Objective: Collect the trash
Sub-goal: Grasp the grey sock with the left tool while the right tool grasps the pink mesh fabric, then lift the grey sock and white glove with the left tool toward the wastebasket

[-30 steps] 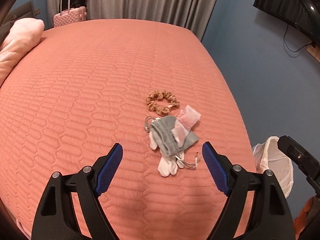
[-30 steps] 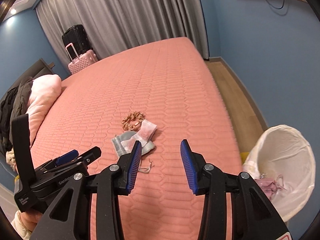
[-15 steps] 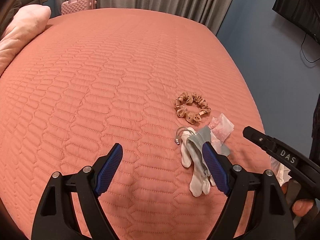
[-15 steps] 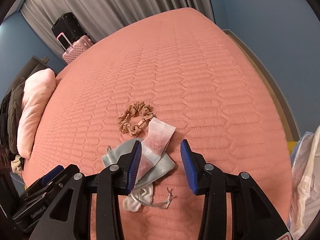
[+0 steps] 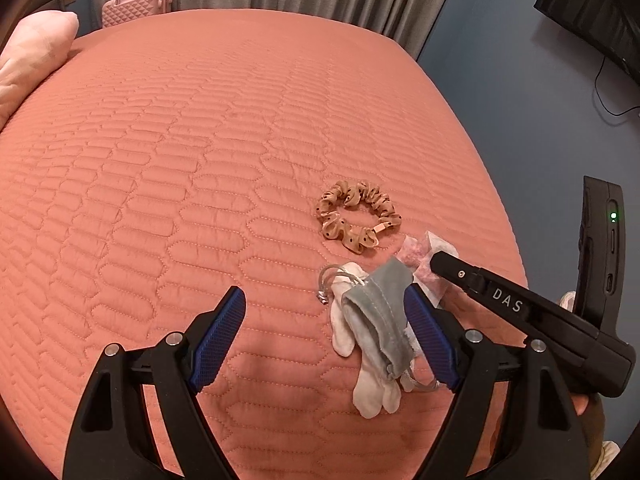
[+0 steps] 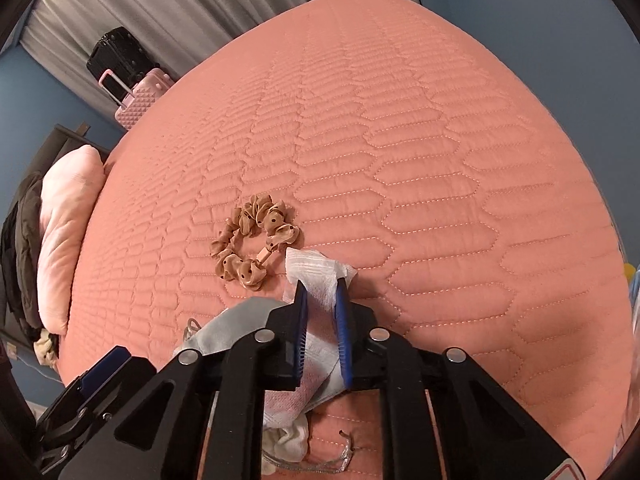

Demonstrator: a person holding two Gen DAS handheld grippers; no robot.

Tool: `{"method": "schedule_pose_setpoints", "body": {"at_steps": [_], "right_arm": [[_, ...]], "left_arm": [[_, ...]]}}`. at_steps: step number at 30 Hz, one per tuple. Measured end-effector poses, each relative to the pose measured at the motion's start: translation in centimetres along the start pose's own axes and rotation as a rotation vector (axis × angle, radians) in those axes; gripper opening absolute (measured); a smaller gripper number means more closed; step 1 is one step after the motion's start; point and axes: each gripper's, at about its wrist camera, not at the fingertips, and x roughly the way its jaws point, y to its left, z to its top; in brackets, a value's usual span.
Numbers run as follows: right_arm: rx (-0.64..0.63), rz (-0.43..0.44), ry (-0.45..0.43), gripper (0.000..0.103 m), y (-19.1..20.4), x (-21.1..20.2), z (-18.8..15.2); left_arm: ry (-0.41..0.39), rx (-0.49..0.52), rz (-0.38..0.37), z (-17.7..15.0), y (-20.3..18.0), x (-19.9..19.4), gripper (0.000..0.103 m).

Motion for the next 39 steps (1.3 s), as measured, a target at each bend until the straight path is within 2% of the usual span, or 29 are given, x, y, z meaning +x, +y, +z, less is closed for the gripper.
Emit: {"method": "schedule_pose_setpoints", "body": {"at_steps": [4,7,9,10,12,15,22,30,35,39], "right_arm": [[-0.012,-0.002,-0.043,0.010,-0.4,-2.3,-0.4],[-0.009,0.003,-0.066,0.010,-1.0,-3.9,-0.5],[-0.015,0.005,-0.073,0.010,-1.1,-4.7,-0.7],[-0.016,0.007,-0.075,0.010,-1.3,-5.1,-0.8],[-0.018,0.010,-0.081,0.010,-1.5,-5.8,-0.9],[-0.042,-0.002,-0.093,0.010,-1.5,-7.1,-1.3],[-0.082,0.007,-0.156,0.010,-0.9,-11.5,-1.6],[-0.090,0.029,-0.262,0.010,-0.6,-18.6,-1.3],[-0.105,-0.005,-0.298,0.010,-1.2,-21.8,-3.0],[-0.081,-0.018,-0.278,0.010,-2.7,-22.3,-5.3]], "left_arm": [[0.017,0.024,-0.023,-0.4,-1.2,1.0,0.071],[0.040,0.042,-0.019,-0.7,-2.2,2.1,0.059],[0.060,0.057,-0.017,-1.0,-2.7,2.8,0.042],[0.069,0.059,-0.009,-1.1,-2.9,3.2,0.040],[0.077,0.056,0.001,-1.3,-3.0,3.6,0.023],[0.074,0.033,-0.010,-1.5,-2.9,3.3,0.013],[0.007,0.056,-0.034,-1.1,-4.0,-1.0,0.011],[-0.069,0.106,-0.114,0.2,-7.6,-6.9,0.012],[-0.044,0.148,-0.165,-1.7,-9.2,-8.7,0.012],[0.016,0.157,-0.156,-5.3,-9.2,-7.2,0.013]]}}
